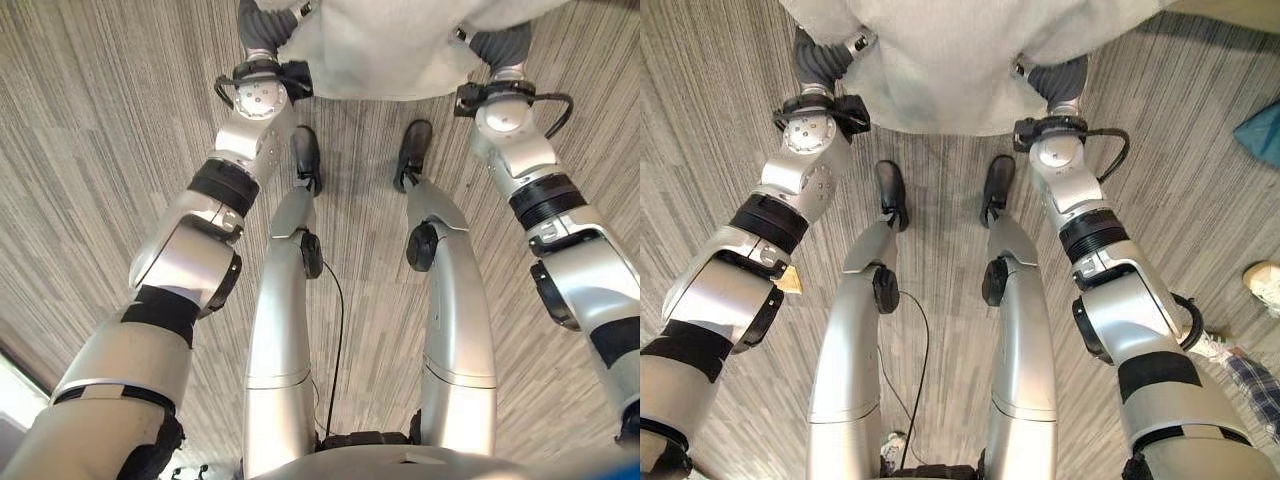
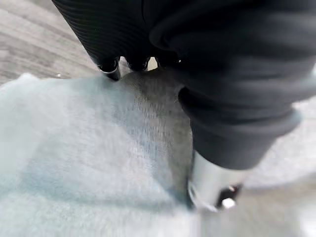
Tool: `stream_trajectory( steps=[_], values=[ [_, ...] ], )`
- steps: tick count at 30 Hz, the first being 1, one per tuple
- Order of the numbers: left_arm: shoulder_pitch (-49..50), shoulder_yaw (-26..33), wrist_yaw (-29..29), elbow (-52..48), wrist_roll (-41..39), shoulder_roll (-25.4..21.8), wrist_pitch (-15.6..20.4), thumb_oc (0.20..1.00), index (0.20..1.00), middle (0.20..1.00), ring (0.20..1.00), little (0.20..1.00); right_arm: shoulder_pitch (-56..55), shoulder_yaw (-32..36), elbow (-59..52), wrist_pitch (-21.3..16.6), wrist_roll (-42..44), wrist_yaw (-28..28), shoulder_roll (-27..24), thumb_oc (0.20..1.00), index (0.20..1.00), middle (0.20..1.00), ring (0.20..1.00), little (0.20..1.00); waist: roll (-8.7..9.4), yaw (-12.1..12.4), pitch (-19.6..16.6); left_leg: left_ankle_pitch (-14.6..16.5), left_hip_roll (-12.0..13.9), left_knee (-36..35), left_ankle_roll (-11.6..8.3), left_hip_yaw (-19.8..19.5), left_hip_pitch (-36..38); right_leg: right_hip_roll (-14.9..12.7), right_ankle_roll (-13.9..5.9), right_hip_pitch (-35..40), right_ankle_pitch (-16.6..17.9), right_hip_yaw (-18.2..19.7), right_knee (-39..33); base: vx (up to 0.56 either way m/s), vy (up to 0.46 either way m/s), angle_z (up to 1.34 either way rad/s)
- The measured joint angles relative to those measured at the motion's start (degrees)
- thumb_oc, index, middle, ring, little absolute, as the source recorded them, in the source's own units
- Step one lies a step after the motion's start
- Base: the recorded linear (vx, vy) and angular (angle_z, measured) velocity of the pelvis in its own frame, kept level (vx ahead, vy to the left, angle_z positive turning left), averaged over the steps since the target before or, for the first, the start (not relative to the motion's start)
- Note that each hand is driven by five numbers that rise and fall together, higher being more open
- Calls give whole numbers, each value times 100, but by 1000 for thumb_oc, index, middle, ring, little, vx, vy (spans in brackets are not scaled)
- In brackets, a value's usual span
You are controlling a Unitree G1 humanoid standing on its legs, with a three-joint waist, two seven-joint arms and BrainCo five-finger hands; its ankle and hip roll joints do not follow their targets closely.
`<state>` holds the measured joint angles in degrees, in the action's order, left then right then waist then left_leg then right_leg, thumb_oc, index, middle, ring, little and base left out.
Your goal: Pick up all the scattered cushions and arrange them neatly on the sofa.
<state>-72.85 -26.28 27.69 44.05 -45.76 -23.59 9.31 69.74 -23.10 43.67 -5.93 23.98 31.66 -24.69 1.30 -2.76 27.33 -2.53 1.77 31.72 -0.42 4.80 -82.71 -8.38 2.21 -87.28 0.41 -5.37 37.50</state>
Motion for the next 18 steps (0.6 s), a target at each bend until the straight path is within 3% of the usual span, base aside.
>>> stream_trajectory(
  steps=[6, 8, 9, 10, 12, 13, 14, 16, 17, 18],
  values=[
    [1143, 339, 3, -964, -79, 41, -5, 200, 200, 200, 200, 200, -783, 4, -731, 95, -400, -12, -55, 200, 200, 200, 200, 200, -20, -107, -4, -268, -11, -792, -58, -45, 1064, 67, -52, 962, 70, -61, -535, -43, -54, 2],
    [1957, 441, 2, -1587, 37, 112, 16, 200, 200, 200, 200, 200, -1582, 72, -1399, 82, -779, 0, -55, 200, 200, 200, 200, 200, -110, -111, -491, -209, -3, -891, -56, -82, 1171, 87, -117, 1081, 7, -90, -611, -22, -69, -2],
    [2065, 479, 3, -1758, 95, 114, 32, 200, 200, 200, 200, 200, -1652, 139, -1507, 85, -889, -3, -62, 200, 200, 200, 200, 200, -120, -110, -495, -214, 0, -883, -68, -79, 1204, 87, -123, 1116, 3, -96, -604, 6, -112, 1],
    [2257, 772, 11, -2094, 218, 219, 30, 200, 200, 200, 200, 200, -1702, 283, -1682, 98, -981, -8, -57, 200, 200, 200, 200, 200, -151, -120, -426, -221, 12, -897, -83, -89, 1320, 82, -103, 1251, 15, -127, -602, 4, -96, 6],
    [2698, 1208, 31, -2599, 360, 537, 46, 200, 200, 200, 200, 200, -2024, 378, -2119, 137, -1159, 4, 27, 200, 200, 200, 200, 200, -146, -138, 163, -237, 6, -1118, -125, -159, 2209, 72, -9, 2142, -33, -240, -741, 9, -76, 9],
    [3293, 1284, 38, -2773, 577, 755, 281, 200, 200, 200, 200, 200, -2583, 391, -2405, -16, -1339, 2, 186, 200, 200, 200, 200, 200, -152, -128, -377, -253, 11, -1333, -173, -219, 2363, 113, -58, 2268, -70, -271, -885, 4, -91, 6],
    [3461, 1291, 37, -2946, 672, 770, 359, 200, 200, 200, 200, 200, -2773, 431, -2608, -90, -1423, -3, 229, 200, 200, 200, 200, 200, -140, -111, -596, -262, 10, -1380, -209, -244, 2399, 113, -86, 2301, -97, -303, -877, -21, -96, 4],
    [3523, 1324, 36, -3378, 714, 686, 435, 200, 200, 200, 200, 200, -2999, 592, -3157, -152, -1506, -53, 156, 200, 200, 200, 200, 200, -137, -114, -529, -306, 39, -1513, -191, -295, 2810, 97, -43, 2736, -92, -443, -951, 10, -61, 14],
    [3714, 1294, 29, -3554, 718, 748, 455, 200, 200, 200, 200, 200, -3189, 604, -3311, -154, -1536, -80, 191, 200, 200, 200, 200, 200, -129, -111, -409, -392, 14, -1757, -220, -379, 3368, 108, -34, 3272, -96, -490, -1101, 39, -59, 12],
    [3940, 1243, 7, -3562, 749, 804, 528, 200, 200, 200, 200, 200, -3413, 583, -3329, -248, -1582, -103, 218, 200, 200, 200, 200, 200, -125, -116, -650, -274, 26, -1858, -263, -388, 3519, 142, -114, 3414, -214, -480, -1197, 40, -59, 5]
  ],
)
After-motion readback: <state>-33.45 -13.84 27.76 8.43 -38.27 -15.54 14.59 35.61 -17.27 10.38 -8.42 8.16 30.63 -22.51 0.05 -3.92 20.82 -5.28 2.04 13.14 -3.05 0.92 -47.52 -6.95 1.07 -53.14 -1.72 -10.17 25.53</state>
